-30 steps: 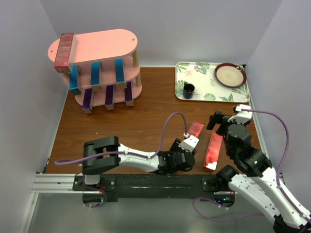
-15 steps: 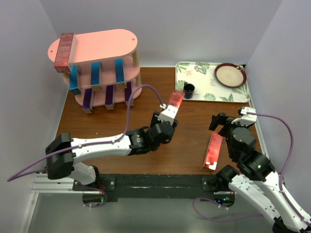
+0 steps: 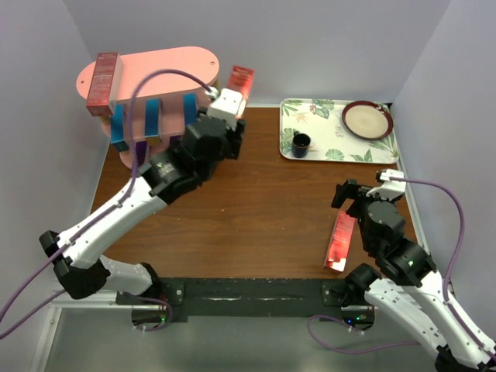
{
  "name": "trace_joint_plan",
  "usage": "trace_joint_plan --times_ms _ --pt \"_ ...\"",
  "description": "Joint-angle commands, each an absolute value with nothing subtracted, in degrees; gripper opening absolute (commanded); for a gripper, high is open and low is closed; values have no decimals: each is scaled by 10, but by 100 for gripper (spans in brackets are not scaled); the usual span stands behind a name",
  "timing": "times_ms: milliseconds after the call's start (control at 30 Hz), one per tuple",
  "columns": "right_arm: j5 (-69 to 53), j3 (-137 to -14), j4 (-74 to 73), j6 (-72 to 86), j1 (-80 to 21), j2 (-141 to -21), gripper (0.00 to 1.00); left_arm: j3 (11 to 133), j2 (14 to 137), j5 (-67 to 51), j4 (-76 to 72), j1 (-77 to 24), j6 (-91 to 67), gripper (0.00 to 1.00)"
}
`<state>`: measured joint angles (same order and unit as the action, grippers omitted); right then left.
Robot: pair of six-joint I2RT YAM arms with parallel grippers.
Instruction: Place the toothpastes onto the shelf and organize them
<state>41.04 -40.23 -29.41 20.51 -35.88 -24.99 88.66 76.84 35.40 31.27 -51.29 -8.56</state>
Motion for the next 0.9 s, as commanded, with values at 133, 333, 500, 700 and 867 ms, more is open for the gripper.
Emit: trace_joint_plan --times_ms 133,333,500,700,867 --pt "410 -402 -274 204 -356 -261 99 1048 766 305 390 -366 -29 17" --pt "393 -399 -271 203 -356 -264 98 1089 786 257 411 -253 -32 17" --pt "381 -401 -265 200 -356 -279 99 1126 835 181 442 -148 -51 17" --pt "370 -397 -262 200 -356 -281 99 1140 870 155 461 -113 -62 18" --pt "365 -396 -259 198 -356 -287 99 1143 864 167 470 -94 -55 19"
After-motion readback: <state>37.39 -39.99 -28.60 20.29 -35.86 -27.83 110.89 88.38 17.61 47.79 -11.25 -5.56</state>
